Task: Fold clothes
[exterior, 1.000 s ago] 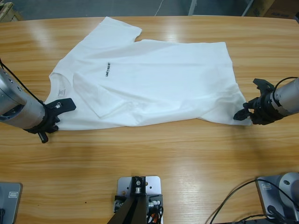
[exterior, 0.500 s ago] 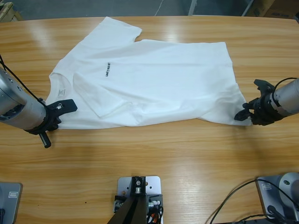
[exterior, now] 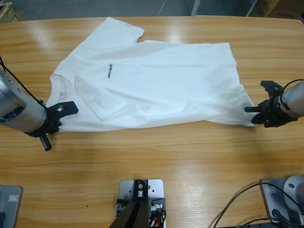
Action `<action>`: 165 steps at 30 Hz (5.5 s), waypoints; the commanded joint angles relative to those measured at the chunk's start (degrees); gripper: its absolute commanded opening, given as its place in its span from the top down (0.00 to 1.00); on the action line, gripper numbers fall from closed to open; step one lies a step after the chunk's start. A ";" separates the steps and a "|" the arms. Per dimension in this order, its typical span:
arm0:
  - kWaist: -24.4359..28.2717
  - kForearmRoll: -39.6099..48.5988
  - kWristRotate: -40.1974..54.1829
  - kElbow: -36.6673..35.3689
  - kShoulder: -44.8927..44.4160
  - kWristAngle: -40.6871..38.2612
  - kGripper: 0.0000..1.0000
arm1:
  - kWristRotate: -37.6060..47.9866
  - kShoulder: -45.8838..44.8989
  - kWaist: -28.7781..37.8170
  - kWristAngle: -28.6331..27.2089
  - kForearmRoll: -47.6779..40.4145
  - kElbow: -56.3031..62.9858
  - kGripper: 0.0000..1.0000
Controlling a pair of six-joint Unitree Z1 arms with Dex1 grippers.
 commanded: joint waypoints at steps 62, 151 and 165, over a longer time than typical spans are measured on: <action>8.50 -30.03 -72.90 9.28 -8.03 -21.43 0.14 | -9.40 -5.22 8.97 -1.43 23.74 -14.97 0.10; 7.27 -41.51 -74.41 13.85 -2.03 -16.26 0.37 | -8.68 -4.22 9.43 -1.70 20.71 -12.82 0.11; 7.18 -41.44 -74.52 15.12 -3.37 -16.17 0.91 | -8.70 -3.94 9.46 -1.61 20.38 -12.65 0.11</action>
